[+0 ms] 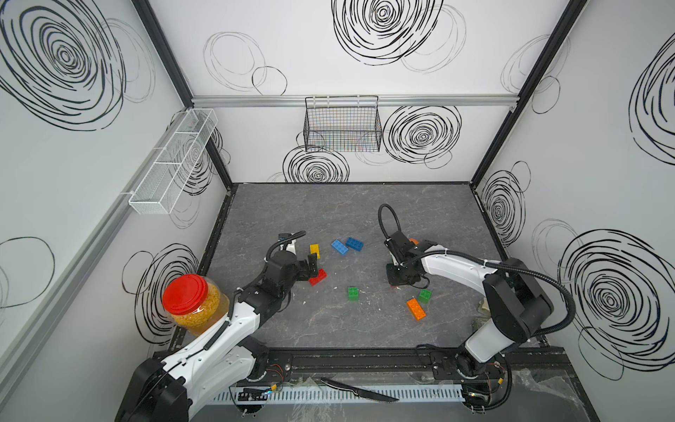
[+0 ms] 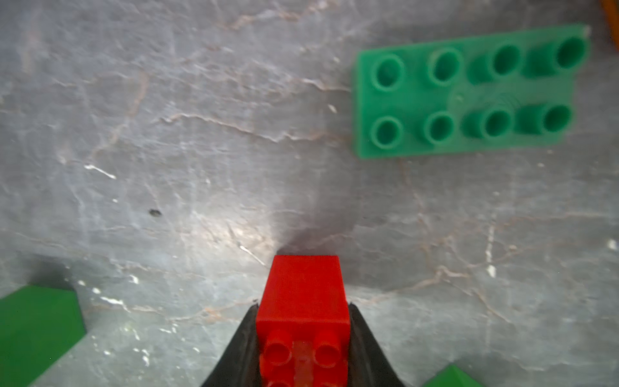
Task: Assemble an ice cream with lego
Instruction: Move the lego brick at the center of the board, then pick up the lego brick from the center of the board.
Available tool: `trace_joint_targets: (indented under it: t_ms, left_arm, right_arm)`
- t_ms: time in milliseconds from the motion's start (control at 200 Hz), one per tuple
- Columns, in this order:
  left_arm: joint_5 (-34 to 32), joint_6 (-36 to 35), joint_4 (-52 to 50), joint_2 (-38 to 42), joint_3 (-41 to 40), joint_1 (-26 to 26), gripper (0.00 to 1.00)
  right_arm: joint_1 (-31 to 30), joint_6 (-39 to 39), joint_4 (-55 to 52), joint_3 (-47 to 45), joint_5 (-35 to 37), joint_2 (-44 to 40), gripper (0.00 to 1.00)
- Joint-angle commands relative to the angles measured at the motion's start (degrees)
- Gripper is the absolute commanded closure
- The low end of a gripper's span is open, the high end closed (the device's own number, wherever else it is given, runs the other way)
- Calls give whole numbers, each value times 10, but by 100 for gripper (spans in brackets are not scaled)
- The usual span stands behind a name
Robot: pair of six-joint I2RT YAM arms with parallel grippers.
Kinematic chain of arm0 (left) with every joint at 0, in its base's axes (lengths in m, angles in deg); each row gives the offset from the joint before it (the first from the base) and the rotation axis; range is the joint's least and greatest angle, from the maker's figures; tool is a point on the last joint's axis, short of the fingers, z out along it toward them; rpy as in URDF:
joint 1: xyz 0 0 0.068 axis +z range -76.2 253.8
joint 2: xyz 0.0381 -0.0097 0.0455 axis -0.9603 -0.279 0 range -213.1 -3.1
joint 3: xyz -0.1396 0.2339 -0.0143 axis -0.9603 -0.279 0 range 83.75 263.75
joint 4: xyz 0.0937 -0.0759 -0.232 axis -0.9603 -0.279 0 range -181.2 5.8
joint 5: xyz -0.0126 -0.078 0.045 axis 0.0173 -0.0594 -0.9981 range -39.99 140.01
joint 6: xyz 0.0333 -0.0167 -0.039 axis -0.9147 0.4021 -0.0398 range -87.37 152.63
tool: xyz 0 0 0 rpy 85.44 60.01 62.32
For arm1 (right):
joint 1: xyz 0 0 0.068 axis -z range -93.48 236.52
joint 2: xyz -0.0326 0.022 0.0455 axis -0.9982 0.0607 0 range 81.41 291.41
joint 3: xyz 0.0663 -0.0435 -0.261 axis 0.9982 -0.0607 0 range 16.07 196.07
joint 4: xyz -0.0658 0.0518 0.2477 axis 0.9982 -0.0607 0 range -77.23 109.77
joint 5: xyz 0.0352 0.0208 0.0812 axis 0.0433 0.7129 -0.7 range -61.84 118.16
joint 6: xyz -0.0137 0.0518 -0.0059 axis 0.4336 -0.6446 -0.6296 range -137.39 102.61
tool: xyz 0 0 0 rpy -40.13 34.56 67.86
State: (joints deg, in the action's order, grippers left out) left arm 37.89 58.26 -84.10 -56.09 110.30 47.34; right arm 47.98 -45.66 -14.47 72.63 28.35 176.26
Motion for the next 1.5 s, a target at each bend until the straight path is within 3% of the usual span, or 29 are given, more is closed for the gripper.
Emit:
trace_joint_targets:
  t_ms: [0, 220, 375, 645, 876, 1081, 1496]
  left_arm:
    - [-11, 10, 9, 9, -3, 5, 1]
    - [-22, 12, -1, 19, -4, 7, 1]
    - [-25, 14, -3, 29, -6, 9, 1]
    - [-24, 16, -5, 25, -3, 10, 1]
    - [-15, 18, -9, 17, 5, 11, 1]
    - [-12, 2, -25, -11, 27, 1, 1]
    - [22, -8, 6, -29, 28, -14, 1]
  right_arm:
    - [-28, -54, -20, 38, 6, 37, 79]
    - [-48, -128, -50, 86, 18, 95, 86]
    - [-59, -157, -59, 97, 27, 107, 84]
    - [-62, -157, -66, 107, 26, 99, 38]
    - [-61, -163, -92, 120, 13, 38, 21]
    - [-34, -163, -129, 83, -8, -50, 16]
    - [120, -172, -182, -61, -23, -240, 17]
